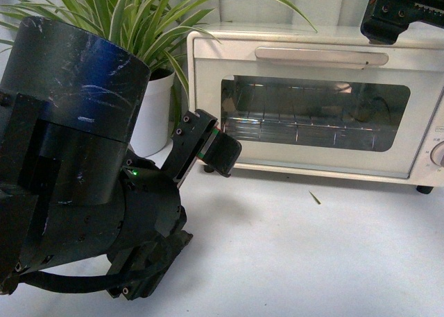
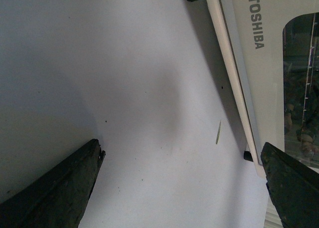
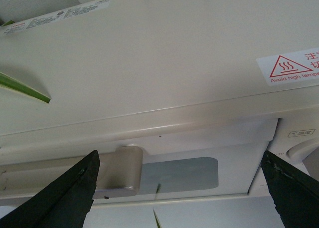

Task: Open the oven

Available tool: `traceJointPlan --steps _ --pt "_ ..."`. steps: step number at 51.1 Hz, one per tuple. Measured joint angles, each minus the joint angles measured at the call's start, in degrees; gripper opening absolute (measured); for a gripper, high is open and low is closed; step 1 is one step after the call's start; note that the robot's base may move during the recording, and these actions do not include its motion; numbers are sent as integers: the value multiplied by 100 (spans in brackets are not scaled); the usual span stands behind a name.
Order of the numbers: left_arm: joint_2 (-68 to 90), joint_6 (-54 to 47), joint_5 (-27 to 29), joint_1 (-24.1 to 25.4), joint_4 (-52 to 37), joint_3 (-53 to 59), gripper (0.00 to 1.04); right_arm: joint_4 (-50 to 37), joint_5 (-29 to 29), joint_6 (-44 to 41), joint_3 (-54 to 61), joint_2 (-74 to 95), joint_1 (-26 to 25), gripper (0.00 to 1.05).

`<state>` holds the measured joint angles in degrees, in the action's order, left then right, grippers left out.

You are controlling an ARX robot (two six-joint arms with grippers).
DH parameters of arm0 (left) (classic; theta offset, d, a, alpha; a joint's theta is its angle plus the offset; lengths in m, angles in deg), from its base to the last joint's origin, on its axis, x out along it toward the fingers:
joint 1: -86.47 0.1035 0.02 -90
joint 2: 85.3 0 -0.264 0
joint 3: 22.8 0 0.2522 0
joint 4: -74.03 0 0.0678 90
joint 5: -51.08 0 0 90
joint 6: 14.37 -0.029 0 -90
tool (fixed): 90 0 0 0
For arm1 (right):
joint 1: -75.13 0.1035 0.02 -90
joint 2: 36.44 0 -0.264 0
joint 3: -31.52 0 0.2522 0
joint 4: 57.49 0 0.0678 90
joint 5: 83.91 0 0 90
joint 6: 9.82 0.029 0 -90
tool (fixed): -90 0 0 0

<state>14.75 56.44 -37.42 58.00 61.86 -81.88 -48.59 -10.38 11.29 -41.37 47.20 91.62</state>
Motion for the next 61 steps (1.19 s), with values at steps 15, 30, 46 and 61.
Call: traceJointPlan --steps 15,30,46,61 --pt "-7 2 0 11 0 9 98 205 -85 20 -114 136 7 95" --pt "-11 2 2 24 0 22 98 308 323 -31 111 -39 4 95" --pt "-44 0 2 68 -33 90 98 -166 850 -46 1257 -772 -26 95" --pt "-46 -4 4 72 -33 90 98 -588 1023 -223 2210 -1189 122 95"
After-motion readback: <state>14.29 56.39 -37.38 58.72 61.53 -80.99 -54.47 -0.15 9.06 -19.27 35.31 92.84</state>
